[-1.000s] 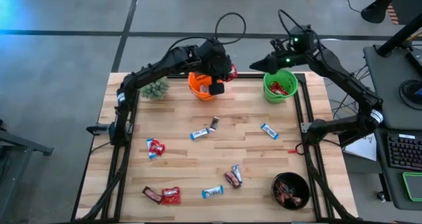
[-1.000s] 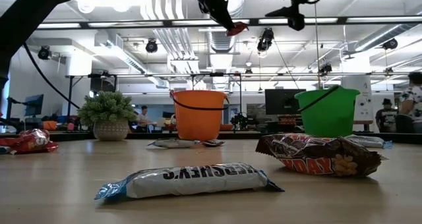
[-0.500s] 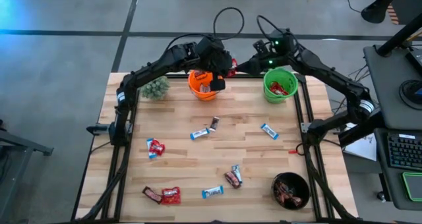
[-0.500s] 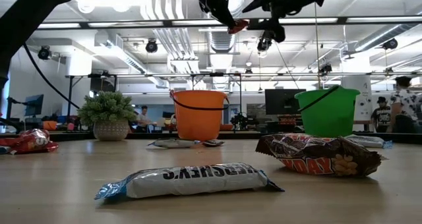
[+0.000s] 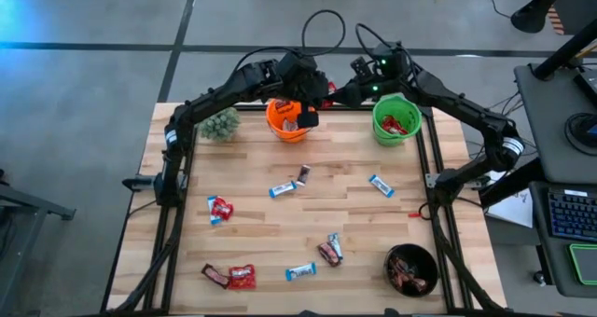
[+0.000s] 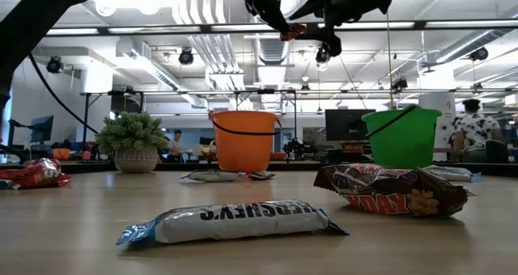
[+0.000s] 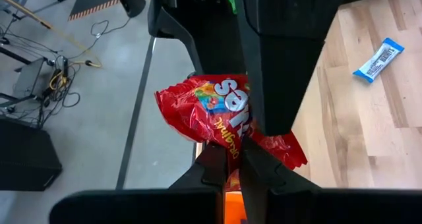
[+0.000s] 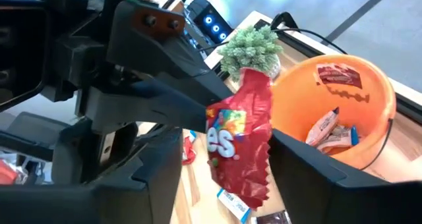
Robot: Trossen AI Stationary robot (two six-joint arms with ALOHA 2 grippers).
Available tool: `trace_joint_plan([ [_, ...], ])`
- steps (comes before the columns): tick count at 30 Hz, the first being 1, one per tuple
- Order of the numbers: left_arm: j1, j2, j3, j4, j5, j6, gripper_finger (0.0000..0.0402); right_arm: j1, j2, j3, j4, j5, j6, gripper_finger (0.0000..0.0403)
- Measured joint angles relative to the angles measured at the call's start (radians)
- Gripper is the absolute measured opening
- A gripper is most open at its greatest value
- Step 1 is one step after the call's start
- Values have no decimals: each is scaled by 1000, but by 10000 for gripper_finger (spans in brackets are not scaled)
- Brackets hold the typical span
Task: Sort candy
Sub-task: Put the red candy into the green bucket
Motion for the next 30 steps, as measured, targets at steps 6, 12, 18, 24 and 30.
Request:
trace_joint_plan([
  [6, 0, 0, 0, 5, 0, 4, 1, 0, 0, 0, 2, 3, -16, 88],
  [12, 0, -2, 1, 3, 0, 5, 1, 0, 0, 0, 4, 4, -38, 25],
  [18, 0, -2, 1, 3, 0, -7, 1, 0, 0, 0, 4, 1, -52, 24],
  [24, 0, -2, 2, -3, 0, -8, 11, 0, -1, 0, 0, -1, -72, 22],
  [30, -1, -2, 2, -38, 2, -10, 67, -9, -2, 25, -82, -4, -126, 22],
])
